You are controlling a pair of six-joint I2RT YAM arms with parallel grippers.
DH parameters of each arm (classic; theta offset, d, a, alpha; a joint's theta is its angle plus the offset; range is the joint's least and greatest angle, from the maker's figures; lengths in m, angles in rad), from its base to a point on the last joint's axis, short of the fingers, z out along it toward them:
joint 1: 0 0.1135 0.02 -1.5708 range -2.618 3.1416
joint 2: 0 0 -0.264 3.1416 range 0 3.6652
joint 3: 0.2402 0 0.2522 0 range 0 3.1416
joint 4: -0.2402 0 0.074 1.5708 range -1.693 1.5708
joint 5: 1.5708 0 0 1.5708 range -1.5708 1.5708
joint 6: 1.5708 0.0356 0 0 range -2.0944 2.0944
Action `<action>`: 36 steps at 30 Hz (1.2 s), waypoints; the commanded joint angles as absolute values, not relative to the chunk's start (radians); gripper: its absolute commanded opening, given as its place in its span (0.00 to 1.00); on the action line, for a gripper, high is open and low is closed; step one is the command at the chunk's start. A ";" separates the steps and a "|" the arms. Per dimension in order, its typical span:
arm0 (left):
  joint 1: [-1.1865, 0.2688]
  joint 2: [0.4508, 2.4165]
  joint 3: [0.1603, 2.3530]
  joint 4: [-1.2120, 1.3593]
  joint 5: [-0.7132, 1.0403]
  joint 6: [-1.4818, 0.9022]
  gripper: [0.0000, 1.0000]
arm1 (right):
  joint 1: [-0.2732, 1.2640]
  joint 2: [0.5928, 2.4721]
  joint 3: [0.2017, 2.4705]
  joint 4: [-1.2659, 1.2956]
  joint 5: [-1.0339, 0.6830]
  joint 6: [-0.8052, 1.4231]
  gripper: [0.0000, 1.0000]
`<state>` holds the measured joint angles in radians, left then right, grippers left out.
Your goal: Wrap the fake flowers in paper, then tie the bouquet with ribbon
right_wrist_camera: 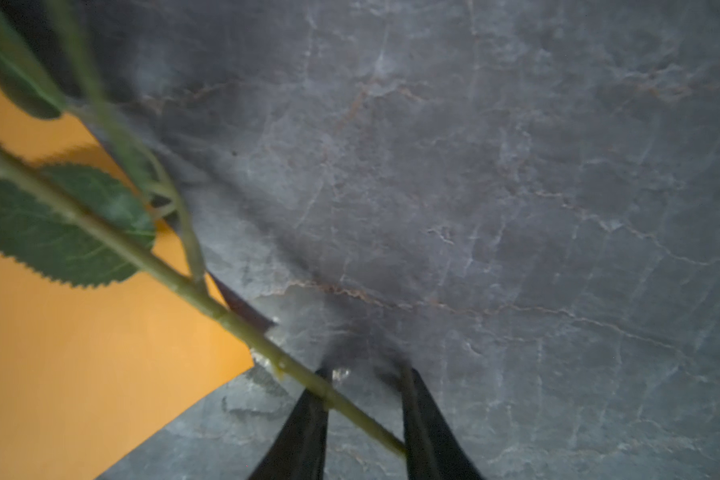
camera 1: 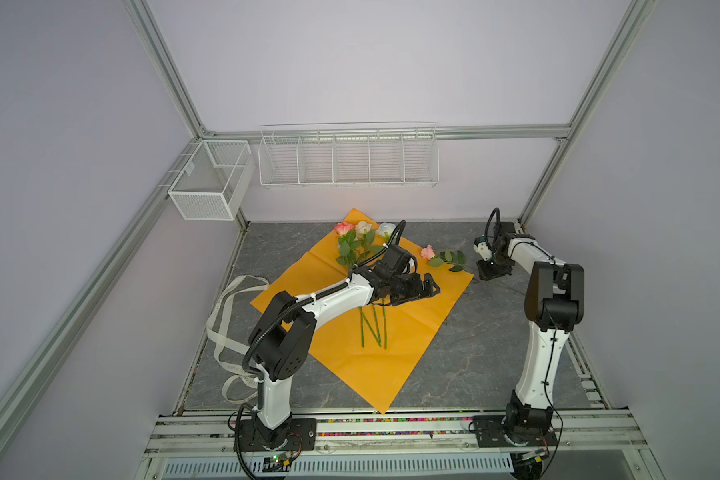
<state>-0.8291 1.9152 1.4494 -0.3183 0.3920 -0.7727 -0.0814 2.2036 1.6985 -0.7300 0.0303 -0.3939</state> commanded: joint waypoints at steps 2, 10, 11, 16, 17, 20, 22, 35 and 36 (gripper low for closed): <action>-0.828 1.902 1.473 -0.367 0.357 -0.737 0.99 | -0.081 2.211 1.717 -0.757 0.080 -0.392 0.19; -0.821 1.813 1.404 -0.369 0.229 -0.739 0.99 | -0.065 2.085 1.722 -0.793 0.043 -0.184 0.07; -0.818 1.790 1.379 -0.357 0.198 -0.745 0.99 | -0.054 2.059 1.715 -0.795 0.018 -0.137 0.07; -0.754 1.660 1.244 -0.319 0.143 -0.798 0.99 | 0.028 1.905 1.598 -0.666 -0.196 0.147 0.07; -0.737 1.622 1.209 -0.308 0.122 -0.803 0.99 | 0.038 1.883 1.572 -0.623 -0.259 0.223 0.07; -0.685 1.509 1.097 -0.288 0.062 -0.817 0.99 | 0.087 1.858 1.493 -0.455 -0.404 0.496 0.07; -0.644 1.435 1.029 -0.284 0.049 -0.825 0.99 | 0.145 1.870 1.484 -0.386 -0.429 0.584 0.07; -0.400 0.943 0.704 -0.431 -0.022 -0.842 0.99 | 0.531 2.148 1.749 -0.339 -0.334 0.737 0.08; -0.386 0.921 0.693 -0.446 -0.019 -0.841 0.99 | 0.548 2.172 1.782 -0.362 -0.331 0.729 0.09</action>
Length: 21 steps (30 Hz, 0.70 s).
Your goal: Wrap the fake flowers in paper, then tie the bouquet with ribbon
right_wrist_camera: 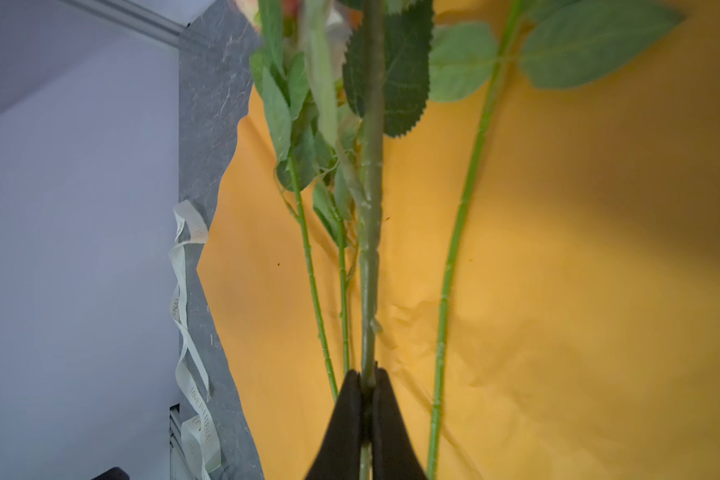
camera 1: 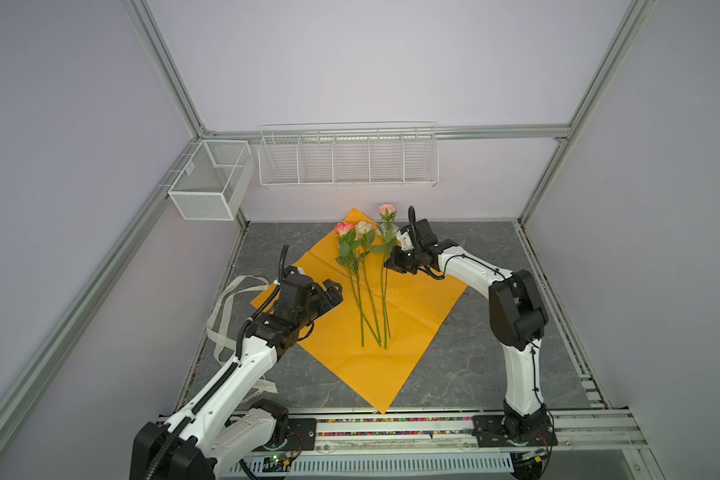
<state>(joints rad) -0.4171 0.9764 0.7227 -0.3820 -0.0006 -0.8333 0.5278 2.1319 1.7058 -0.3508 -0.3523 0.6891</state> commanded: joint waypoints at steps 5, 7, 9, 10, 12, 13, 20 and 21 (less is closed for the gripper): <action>-0.357 0.863 0.660 -0.470 -0.007 -0.843 0.99 | 0.596 2.254 1.865 -0.417 -0.305 0.732 0.12; -0.357 0.868 0.661 -0.471 -0.002 -0.843 0.99 | 0.603 2.296 1.907 -0.449 -0.313 0.721 0.13; -0.357 0.876 0.666 -0.469 0.003 -0.843 0.99 | 0.603 2.332 1.948 -0.501 -0.322 0.712 0.15; -0.355 0.882 0.669 -0.469 0.007 -0.841 0.99 | 0.604 2.348 1.964 -0.520 -0.331 0.698 0.17; -0.355 0.893 0.676 -0.466 0.013 -0.838 0.99 | 0.606 2.359 1.982 -0.537 -0.356 0.671 0.22; -0.356 0.898 0.679 -0.465 0.013 -0.837 0.99 | 0.607 2.358 1.980 -0.538 -0.364 0.665 0.25; -0.356 0.928 0.688 -0.456 0.031 -0.833 0.99 | 0.594 2.271 1.944 -0.577 -0.373 0.558 0.34; -0.356 0.930 0.689 -0.456 0.033 -0.833 0.99 | 0.588 2.241 1.925 -0.573 -0.370 0.538 0.36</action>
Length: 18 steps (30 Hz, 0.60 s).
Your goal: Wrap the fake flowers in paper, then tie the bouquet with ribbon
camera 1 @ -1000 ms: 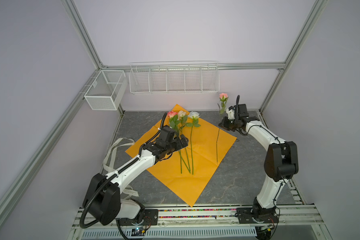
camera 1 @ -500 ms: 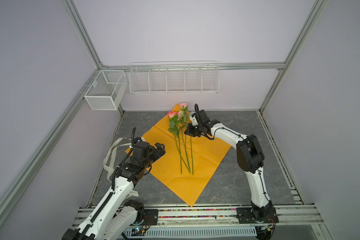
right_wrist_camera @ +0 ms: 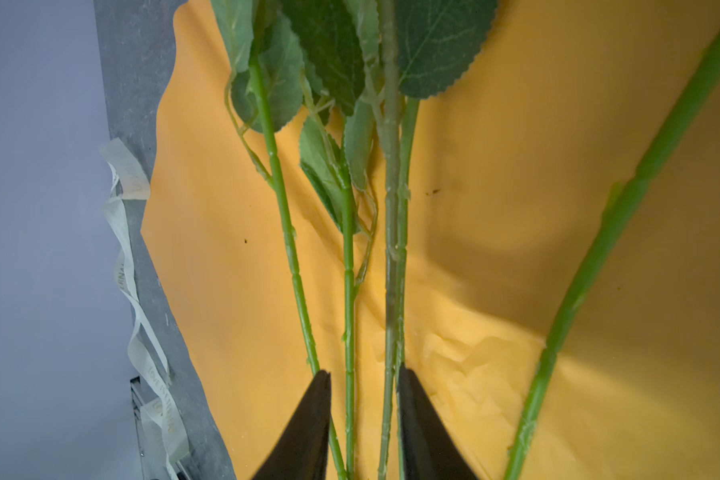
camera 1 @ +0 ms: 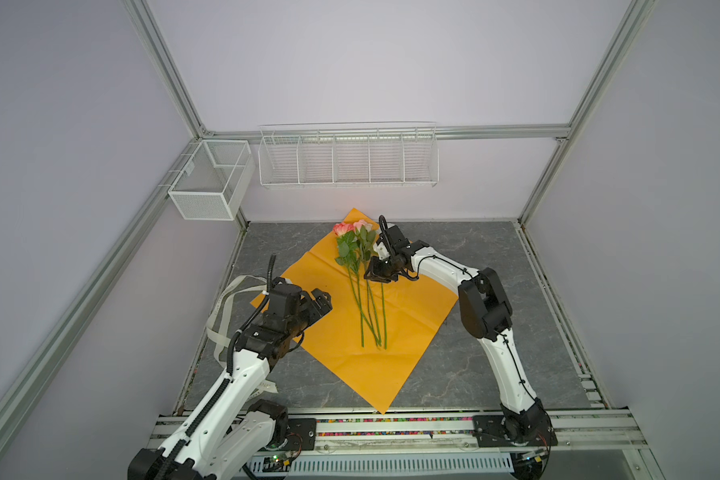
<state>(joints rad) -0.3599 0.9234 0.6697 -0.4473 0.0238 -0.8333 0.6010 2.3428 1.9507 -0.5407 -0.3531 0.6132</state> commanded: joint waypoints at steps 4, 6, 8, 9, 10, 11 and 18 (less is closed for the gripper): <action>-0.356 0.940 0.691 -0.456 0.039 -0.826 0.99 | 0.547 2.153 1.821 -0.548 -0.298 0.517 0.46; -0.356 0.953 0.695 -0.453 0.048 -0.818 0.99 | 0.503 2.126 1.757 -0.515 -0.311 0.536 0.48; -0.356 0.974 0.699 -0.453 0.061 -0.815 0.99 | 0.461 2.115 1.705 -0.470 -0.353 0.563 0.48; -0.355 0.985 0.702 -0.450 0.072 -0.812 0.99 | 0.443 2.116 1.688 -0.453 -0.378 0.571 0.48; -0.356 0.997 0.703 -0.444 0.082 -0.811 0.99 | 0.432 2.123 1.682 -0.441 -0.401 0.575 0.48; -0.356 1.011 0.700 -0.437 0.093 -0.809 0.99 | 0.423 2.136 1.685 -0.439 -0.420 0.576 0.48; -0.356 1.121 0.672 -0.333 0.161 -0.843 0.99 | 0.418 2.255 1.756 -0.377 -0.517 0.614 0.48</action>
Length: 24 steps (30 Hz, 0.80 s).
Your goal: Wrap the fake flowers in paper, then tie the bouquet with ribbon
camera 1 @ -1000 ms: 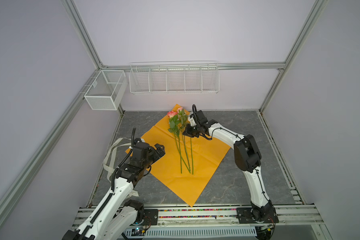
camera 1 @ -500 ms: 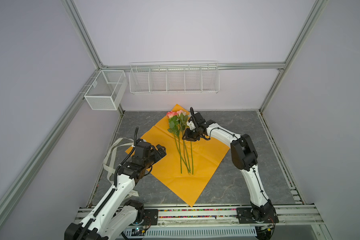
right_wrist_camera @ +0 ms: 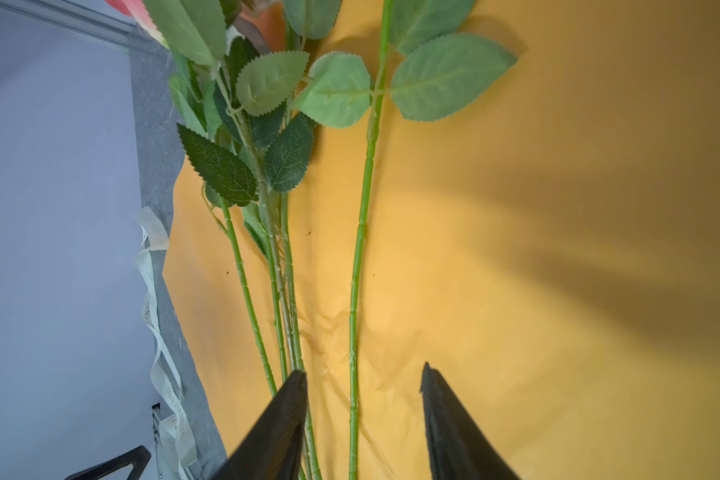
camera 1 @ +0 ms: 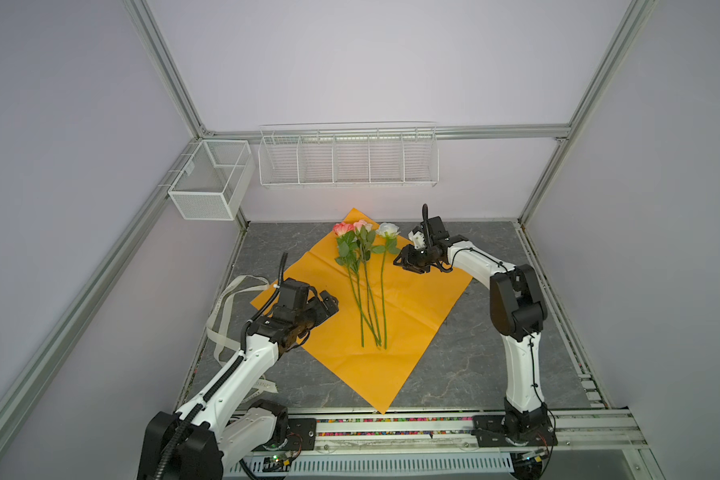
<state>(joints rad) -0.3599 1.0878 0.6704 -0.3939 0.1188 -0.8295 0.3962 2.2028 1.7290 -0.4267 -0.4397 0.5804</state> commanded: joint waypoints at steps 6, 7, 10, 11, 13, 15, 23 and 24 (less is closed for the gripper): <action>-0.355 1.209 0.666 -0.288 0.207 -0.842 0.99 | 0.428 2.329 1.830 -0.363 -0.545 0.629 0.48; -0.356 1.221 0.666 -0.288 0.209 -0.842 0.99 | 0.430 2.339 1.839 -0.362 -0.542 0.634 0.48; -0.356 1.259 0.660 -0.271 0.225 -0.839 0.97 | 0.434 2.380 1.874 -0.366 -0.552 0.650 0.48; -0.356 1.270 0.657 -0.262 0.230 -0.838 0.96 | 0.434 2.393 1.884 -0.372 -0.549 0.654 0.48; -0.356 1.290 0.650 -0.248 0.236 -0.840 0.94 | 0.441 2.407 1.910 -0.403 -0.516 0.637 0.48; -0.356 1.305 0.644 -0.239 0.238 -0.836 0.94 | 0.457 2.422 1.952 -0.445 -0.494 0.601 0.48; -0.356 1.353 0.611 -0.199 0.231 -0.839 0.92 | 0.490 2.492 2.031 -0.457 -0.516 0.597 0.45; -0.357 1.362 0.606 -0.191 0.232 -0.837 0.92 | 0.491 2.499 2.041 -0.456 -0.523 0.597 0.45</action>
